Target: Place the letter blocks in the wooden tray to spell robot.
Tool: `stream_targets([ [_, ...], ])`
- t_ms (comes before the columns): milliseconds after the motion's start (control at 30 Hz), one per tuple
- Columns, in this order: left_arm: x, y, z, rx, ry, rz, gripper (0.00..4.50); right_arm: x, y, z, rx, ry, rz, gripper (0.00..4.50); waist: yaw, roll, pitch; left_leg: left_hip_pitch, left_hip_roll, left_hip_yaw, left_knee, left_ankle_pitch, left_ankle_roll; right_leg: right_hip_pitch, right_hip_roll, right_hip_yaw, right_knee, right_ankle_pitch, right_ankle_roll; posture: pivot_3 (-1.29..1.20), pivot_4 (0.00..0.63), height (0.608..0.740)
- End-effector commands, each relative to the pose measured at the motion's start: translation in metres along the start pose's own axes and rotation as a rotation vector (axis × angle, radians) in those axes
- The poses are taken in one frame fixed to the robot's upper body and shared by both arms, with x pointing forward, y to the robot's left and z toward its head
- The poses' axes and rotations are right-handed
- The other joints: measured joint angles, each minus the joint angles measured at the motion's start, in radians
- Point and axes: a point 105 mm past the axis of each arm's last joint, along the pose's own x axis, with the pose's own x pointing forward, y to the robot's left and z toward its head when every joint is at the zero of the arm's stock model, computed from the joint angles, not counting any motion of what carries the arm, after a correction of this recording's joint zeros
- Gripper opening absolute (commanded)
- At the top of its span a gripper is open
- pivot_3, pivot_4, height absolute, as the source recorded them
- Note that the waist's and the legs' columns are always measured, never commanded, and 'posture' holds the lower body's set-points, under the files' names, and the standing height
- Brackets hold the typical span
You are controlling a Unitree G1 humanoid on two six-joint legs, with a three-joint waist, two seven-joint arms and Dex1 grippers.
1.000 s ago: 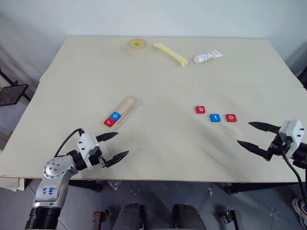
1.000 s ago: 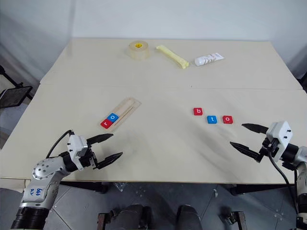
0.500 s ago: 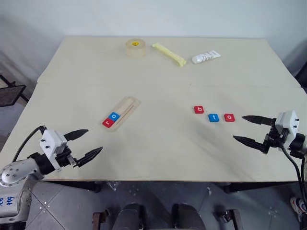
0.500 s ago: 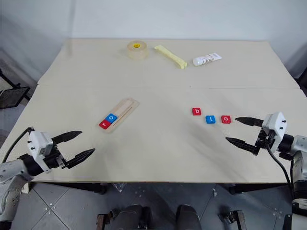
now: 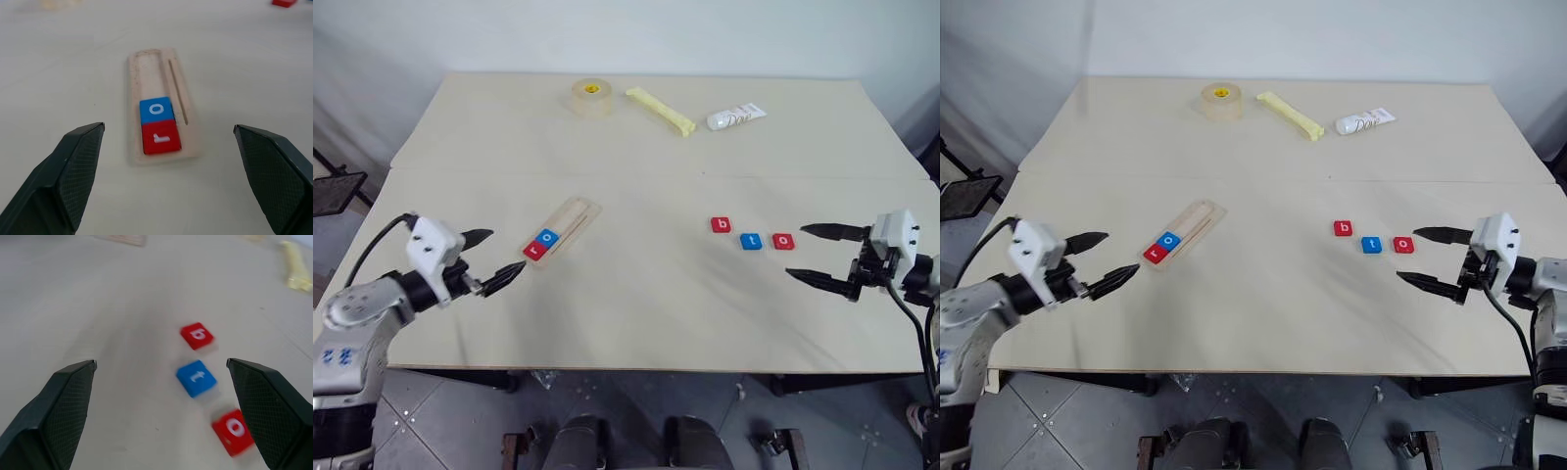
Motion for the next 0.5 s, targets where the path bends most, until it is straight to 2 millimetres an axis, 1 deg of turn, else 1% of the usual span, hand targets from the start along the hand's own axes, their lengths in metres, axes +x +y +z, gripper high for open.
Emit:
stream_targets([
  [33,0.016,0.008,0.005,-0.011,0.063,0.028,4.5,0.003,-0.002,0.019,-0.052,-0.052,0.02,4.46,0.0,0.0,0.0,0.0,0.0,0.0,0.0,0.0,0.0,0.0,0.0,0.0,0.0,0.0,0.0,0.0,0.15,0.74],
  [133,0.031,0.011,0.008,-0.022,0.156,0.017,4.5,0.003,-0.002,0.021,-0.056,-0.05,0.023,4.46,0.002,-0.001,0.0,-0.001,0.0,-0.002,0.0,0.0,0.0,0.0,0.001,-0.001,0.001,0.0,0.0,0.0,0.15,0.74],
  [267,0.044,0.011,0.014,-0.028,0.22,-0.001,4.5,0.001,-0.002,0.021,-0.054,-0.041,0.024,4.46,0.001,-0.001,0.001,-0.001,-0.001,-0.003,0.0,0.0,0.0,0.0,0.001,-0.001,0.001,0.0,0.0,0.0,0.15,0.74],
  [367,0.056,0.005,0.016,-0.033,0.284,-0.044,4.5,-0.001,-0.002,0.02,-0.051,-0.032,0.025,4.46,0.002,-0.001,0.001,-0.001,-0.001,-0.003,0.0,0.0,0.0,0.0,0.001,-0.001,0.001,0.0,0.0,0.0,0.15,0.74],
  [500,0.063,0.002,0.019,-0.04,0.324,-0.053,4.5,-0.002,-0.003,0.019,-0.052,-0.026,0.024,4.46,0.001,-0.002,0.001,-0.002,-0.001,-0.004,0.0,0.0,-0.001,0.0,0.001,-0.001,0.001,0.0,0.0,0.0,0.15,0.74],
])
